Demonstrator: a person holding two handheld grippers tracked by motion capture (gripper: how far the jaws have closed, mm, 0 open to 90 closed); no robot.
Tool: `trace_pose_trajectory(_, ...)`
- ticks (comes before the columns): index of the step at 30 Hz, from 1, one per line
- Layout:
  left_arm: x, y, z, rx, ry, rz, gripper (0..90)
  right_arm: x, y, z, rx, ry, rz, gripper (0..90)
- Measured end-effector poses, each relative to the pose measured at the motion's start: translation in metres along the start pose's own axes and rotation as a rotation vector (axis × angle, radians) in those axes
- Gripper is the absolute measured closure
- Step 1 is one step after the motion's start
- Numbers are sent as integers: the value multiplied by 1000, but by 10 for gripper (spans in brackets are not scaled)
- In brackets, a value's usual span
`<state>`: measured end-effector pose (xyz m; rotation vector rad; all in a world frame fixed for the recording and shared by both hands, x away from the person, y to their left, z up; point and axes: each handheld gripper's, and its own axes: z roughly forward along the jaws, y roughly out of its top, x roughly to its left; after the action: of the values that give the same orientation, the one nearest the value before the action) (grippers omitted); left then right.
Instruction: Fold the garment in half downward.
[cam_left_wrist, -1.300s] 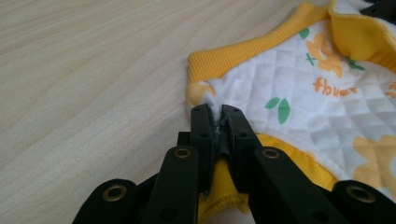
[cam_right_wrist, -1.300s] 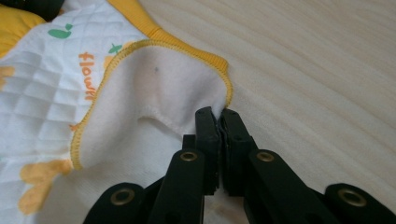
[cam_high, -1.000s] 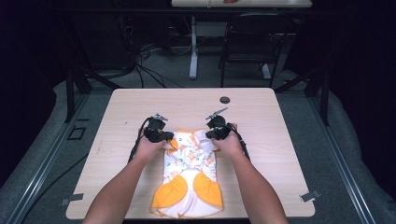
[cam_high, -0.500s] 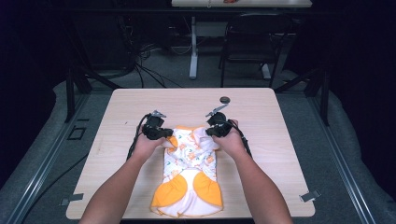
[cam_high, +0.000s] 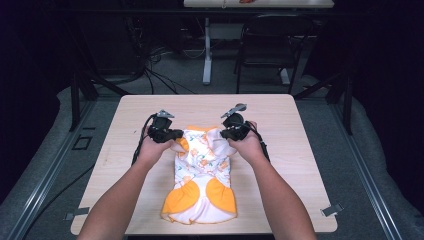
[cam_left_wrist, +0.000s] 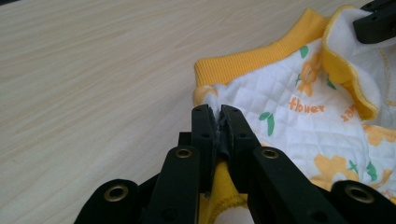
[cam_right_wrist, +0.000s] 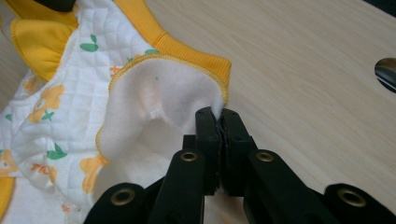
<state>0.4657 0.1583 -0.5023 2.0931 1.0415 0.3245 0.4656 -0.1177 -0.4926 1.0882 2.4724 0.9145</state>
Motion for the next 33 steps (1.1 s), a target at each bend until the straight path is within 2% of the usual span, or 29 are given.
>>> trace_pose_trajectory(17, -1, 26, -25, -51, 27, 50, 848, 1, 26, -29, -68, -45, -45, 872)
trace_pose_trajectory(22, -2, 35, -34, -82, 40, 68, 848, 1, 35, -39, -97, -64, -63, 872)
trace_pose_trajectory(27, -3, 39, -37, -104, 49, 75, 848, 1, 37, -43, -110, -70, -65, 872)
trace_pose_trajectory(33, -5, 40, -39, -100, 51, 91, 847, 3, 35, -44, -109, -77, -77, 871)
